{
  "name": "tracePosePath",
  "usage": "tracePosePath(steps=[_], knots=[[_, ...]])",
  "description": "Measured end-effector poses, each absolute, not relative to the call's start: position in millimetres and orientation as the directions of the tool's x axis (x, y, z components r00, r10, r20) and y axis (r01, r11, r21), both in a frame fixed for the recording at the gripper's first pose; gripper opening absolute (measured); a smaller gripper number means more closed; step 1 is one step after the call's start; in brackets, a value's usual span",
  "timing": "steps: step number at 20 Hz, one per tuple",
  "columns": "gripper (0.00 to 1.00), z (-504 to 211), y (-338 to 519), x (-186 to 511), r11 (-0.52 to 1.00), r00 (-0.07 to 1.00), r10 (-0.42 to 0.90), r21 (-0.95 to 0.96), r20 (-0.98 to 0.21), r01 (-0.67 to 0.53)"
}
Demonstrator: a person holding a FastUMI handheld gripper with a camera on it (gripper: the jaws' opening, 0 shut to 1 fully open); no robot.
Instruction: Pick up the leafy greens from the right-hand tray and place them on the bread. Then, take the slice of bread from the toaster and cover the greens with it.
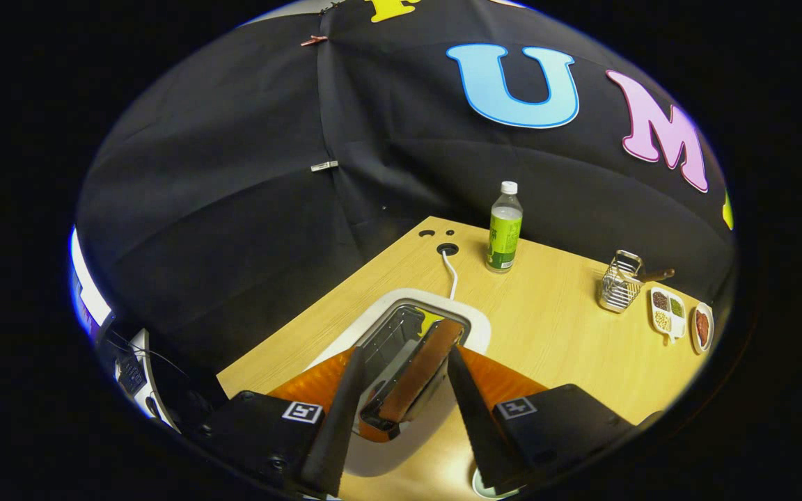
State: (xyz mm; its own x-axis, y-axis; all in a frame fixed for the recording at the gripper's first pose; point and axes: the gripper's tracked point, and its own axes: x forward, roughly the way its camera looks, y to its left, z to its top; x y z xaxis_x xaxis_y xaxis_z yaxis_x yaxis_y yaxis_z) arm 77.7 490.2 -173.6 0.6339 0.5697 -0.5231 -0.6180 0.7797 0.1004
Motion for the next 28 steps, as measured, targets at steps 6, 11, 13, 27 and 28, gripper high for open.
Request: tracePosePath(steps=[6, 11, 13, 27, 28], knots=[[0.38, -182.1, 486.4, 80.1, 0.791, 0.642, 0.542, 0.069, -0.543, -0.609], [0.17, -180.1, 483.6, 78.9, 0.787, 0.627, 0.549, 0.089, -0.553, -0.61], [0.14, -178.5, 484.8, 77.2, 0.784, 0.62, 0.555, 0.1, -0.555, -0.613], [0.11, -87.3, 444.8, 82.6, 0.816, 0.693, 0.569, 0.203, -0.442, -0.541], [0.11, -80.8, 435.6, 81.9, 0.822, 0.705, 0.562, 0.197, -0.434, -0.534]])
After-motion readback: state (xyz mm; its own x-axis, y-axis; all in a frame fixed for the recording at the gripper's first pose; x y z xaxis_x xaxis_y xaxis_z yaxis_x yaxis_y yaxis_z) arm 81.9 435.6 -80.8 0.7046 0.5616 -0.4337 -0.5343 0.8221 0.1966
